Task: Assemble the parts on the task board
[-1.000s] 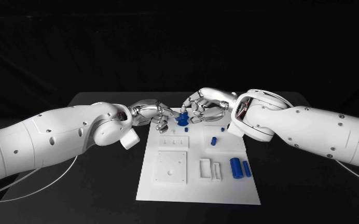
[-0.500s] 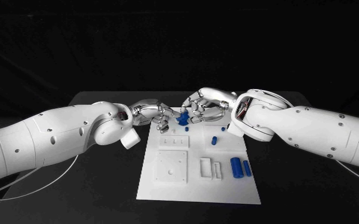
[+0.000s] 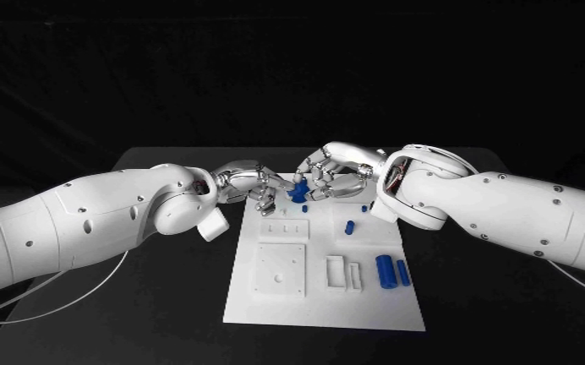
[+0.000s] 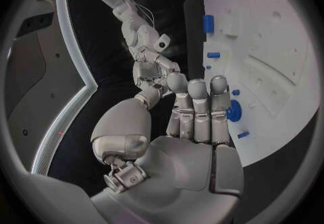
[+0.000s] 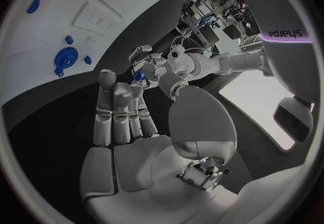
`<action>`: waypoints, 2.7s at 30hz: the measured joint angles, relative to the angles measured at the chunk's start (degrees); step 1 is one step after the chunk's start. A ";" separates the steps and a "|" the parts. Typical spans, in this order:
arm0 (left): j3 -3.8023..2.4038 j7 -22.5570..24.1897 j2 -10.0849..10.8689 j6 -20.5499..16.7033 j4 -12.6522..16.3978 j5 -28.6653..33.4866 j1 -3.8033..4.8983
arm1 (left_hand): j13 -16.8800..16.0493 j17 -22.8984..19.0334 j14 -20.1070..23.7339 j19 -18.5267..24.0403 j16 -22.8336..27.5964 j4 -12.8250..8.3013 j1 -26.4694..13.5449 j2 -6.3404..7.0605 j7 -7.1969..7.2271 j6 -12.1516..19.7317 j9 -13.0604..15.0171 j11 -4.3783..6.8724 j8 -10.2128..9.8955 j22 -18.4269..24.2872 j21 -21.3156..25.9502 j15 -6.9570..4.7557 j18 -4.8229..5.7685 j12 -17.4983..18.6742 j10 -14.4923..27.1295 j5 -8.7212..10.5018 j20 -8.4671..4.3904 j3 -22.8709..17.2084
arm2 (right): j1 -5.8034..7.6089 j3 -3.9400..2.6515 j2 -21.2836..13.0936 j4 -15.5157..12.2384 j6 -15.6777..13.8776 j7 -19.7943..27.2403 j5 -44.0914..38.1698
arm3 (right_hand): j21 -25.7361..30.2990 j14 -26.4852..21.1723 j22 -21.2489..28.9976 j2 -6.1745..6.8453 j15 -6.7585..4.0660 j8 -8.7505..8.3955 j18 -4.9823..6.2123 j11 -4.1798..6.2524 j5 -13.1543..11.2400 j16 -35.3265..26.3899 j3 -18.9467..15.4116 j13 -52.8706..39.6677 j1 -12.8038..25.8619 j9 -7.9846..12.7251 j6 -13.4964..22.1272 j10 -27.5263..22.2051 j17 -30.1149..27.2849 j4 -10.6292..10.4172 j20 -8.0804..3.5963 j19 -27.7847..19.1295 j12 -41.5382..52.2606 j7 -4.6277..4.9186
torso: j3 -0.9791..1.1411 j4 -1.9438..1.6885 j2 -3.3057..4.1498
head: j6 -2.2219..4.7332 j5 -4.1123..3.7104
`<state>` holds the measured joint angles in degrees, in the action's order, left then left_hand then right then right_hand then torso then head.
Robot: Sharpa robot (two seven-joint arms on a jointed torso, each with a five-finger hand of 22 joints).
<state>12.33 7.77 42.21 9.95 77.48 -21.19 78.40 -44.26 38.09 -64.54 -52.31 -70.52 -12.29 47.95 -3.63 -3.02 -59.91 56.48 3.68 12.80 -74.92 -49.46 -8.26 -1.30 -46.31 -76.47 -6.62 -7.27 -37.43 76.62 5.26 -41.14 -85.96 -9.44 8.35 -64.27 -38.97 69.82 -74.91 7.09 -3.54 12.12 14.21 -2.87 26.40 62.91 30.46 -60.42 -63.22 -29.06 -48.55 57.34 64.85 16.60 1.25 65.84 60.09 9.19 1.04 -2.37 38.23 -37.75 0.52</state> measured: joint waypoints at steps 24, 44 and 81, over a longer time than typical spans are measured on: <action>0.15 -0.14 0.02 -0.57 -0.18 0.33 -0.14 | 0.01 -0.02 0.32 0.00 0.00 -0.10 0.00 0.00 -0.11 -0.12 0.10 -0.31 0.01 0.02 0.00 0.05 0.00 0.00 0.12 -0.31 0.00 0.06 | 0.06 0.55 -0.01 0.03 0.60 -0.27 0.08 | -0.23 -0.01 0.00 0.00 0.01 0.03 0.00 0.00 0.00 0.00 0.00 0.00 0.00 0.14 -0.14 0.00 -0.01 0.00 0.03 -0.03 0.00 0.10 | -0.02 -0.01 -0.04 | -0.37 0.29; 0.14 -0.49 0.12 -2.10 -0.64 0.14 -0.11 | 0.02 -0.02 0.33 0.00 0.00 -0.27 0.01 0.00 -0.10 -0.11 -0.03 -0.26 0.00 -0.02 0.00 0.08 0.00 -0.23 0.14 -0.53 0.00 0.03 | -0.30 0.68 -0.44 -1.10 0.63 -0.97 1.71 | -0.23 -0.01 0.01 -0.25 0.01 0.09 0.00 0.00 0.00 0.00 0.00 0.06 0.25 0.16 -0.22 0.00 -0.02 0.00 0.12 -0.12 -0.02 0.00 | 0.01 0.03 -0.04 | -0.50 0.23; 1.07 -13.14 -1.26 -28.37 3.80 -14.15 0.04 | 2.87 -1.72 -1.87 -3.00 0.68 0.54 7.31 6.98 -1.28 -2.43 -1.72 1.14 -0.56 0.00 0.00 0.32 -0.01 1.73 -3.81 -9.53 -0.92 -0.91 | -0.48 -0.66 -0.65 8.42 -7.04 -2.71 3.51 | -0.23 -0.01 -0.03 0.97 0.02 -0.16 0.00 -0.21 -5.36 -0.01 -1.60 0.53 3.26 1.03 0.37 -0.21 -0.59 -0.33 0.23 -0.23 -0.07 0.38 | 0.04 -0.08 -0.09 | -0.18 0.13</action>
<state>13.39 -5.37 40.95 -18.41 81.28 -35.34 78.44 -41.38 36.37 -66.40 -55.31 -69.84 -11.75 55.26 3.35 -4.30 -62.35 54.76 4.82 12.24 -74.92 -49.46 -7.94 -1.31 -44.58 -80.28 -16.14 -8.19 -38.34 76.13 4.59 -41.79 -77.55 -16.48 5.65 -60.76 -39.20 69.81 -74.93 8.07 -3.52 11.96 14.21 -3.08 21.05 62.90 28.86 -59.89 -59.96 -28.03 -48.19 57.13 64.26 16.28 1.48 65.61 60.03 9.56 1.08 -2.44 38.14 -37.93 0.65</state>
